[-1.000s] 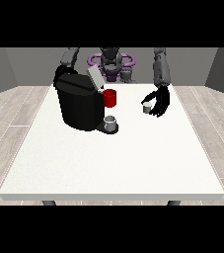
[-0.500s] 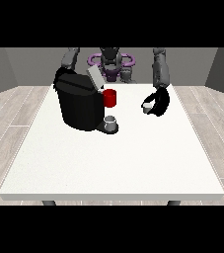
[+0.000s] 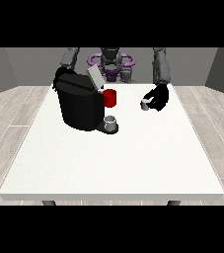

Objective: Insert the coffee pod into the coffee machine and close the lid

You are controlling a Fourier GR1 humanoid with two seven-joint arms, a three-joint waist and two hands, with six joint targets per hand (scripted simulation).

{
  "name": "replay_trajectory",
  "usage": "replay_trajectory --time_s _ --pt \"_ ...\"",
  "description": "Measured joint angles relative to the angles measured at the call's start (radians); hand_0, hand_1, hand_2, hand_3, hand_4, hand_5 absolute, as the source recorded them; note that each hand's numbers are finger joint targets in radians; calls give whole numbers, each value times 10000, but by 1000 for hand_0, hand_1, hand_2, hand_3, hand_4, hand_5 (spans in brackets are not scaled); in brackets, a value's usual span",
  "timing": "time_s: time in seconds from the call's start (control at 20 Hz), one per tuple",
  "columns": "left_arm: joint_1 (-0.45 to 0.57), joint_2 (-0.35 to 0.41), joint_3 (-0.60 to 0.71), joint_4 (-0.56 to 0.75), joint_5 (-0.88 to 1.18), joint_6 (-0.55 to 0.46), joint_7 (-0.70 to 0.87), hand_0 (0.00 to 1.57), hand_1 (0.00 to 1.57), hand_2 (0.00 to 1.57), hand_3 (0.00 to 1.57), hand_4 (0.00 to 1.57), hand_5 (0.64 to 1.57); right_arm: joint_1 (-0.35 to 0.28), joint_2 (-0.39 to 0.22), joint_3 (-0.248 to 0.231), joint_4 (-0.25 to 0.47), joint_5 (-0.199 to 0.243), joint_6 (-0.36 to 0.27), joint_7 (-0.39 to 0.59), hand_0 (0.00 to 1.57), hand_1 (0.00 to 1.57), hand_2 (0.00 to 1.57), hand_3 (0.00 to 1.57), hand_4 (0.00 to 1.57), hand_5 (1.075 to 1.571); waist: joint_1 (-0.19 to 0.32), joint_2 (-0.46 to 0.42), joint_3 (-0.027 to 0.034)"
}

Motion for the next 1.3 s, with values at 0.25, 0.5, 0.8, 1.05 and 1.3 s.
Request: replay_trajectory --time_s 0.25,0.5,0.8,1.05,1.3 --pt "-553 63 -42 -328 45 -859 176 1243 1243 1327 1315 535 1571 258 -28 30 396 7 166 -188 0 0 0 0 456 1571 -10 -526 -2" --pt "-1223 261 56 -603 115 -1535 231 1235 1235 1323 1291 571 1571 171 16 60 527 -49 226 -295 0 0 0 0 475 1571 -94 -654 -1" --pt "-1688 136 118 -825 42 -1854 516 1255 1255 1332 1288 556 1571 -114 -81 -32 514 -181 316 -102 0 0 0 0 504 1571 -211 -689 -3" --pt "-2421 326 285 -952 24 -2155 861 1072 1072 1218 1232 520 1571 -138 -37 92 492 -142 330 -269 0 0 0 0 492 1571 -500 -587 -1" --pt "-3345 517 634 -943 134 -2364 1400 1209 1209 1245 1188 486 1571 -595 -81 94 339 -62 175 68 0 0 0 0 514 1571 -797 -359 -2"
